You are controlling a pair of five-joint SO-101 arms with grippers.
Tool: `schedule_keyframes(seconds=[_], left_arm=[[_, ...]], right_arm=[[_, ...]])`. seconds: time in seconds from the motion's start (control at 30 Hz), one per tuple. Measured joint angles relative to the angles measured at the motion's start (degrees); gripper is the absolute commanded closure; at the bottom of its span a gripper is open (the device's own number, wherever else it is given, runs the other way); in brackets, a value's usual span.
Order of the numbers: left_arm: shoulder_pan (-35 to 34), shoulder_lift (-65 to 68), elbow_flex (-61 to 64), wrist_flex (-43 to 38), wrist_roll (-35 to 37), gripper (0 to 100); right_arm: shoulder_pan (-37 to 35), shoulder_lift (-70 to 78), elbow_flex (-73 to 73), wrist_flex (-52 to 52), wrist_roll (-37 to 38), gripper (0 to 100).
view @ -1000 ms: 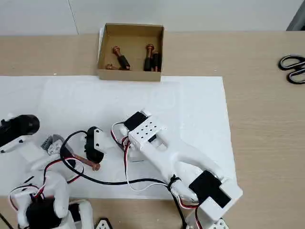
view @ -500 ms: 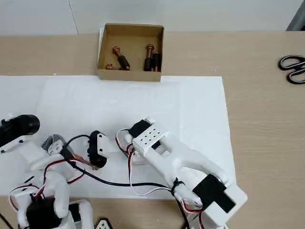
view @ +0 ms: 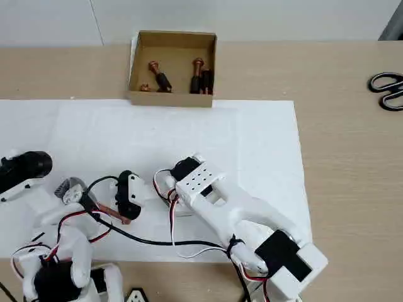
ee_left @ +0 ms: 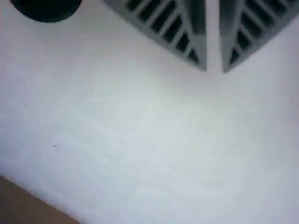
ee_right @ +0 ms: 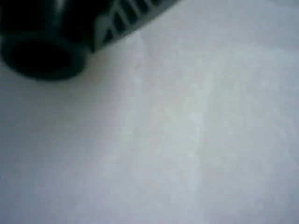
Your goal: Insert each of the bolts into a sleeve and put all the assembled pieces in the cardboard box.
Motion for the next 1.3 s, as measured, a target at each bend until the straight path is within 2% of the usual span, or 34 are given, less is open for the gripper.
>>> schedule_keyframes(seconds=[0.2,0.37,0.7,1.13,1.3], left_arm=[[0.0,0.0,0.0,0.0,0.0,99],[0.0,0.0,0.0,0.0,0.0,99],[0.0,-0.1,-3.2,0.0,0.0,99],[0.0,-0.1,-3.2,0.0,0.0,99],[0.0,-0.1,-3.2,0.0,0.0,99]], right_arm=[[0.0,-0.2,-0.6,2.2,-0.3,98.7],[-0.3,0.0,-4.0,8.5,-1.4,98.7],[3.9,0.1,-18.1,20.0,-8.1,98.7],[5.0,-0.1,-38.6,34.8,-17.3,98.9],[5.3,-5.9,-41.1,36.7,-23.1,99.0]])
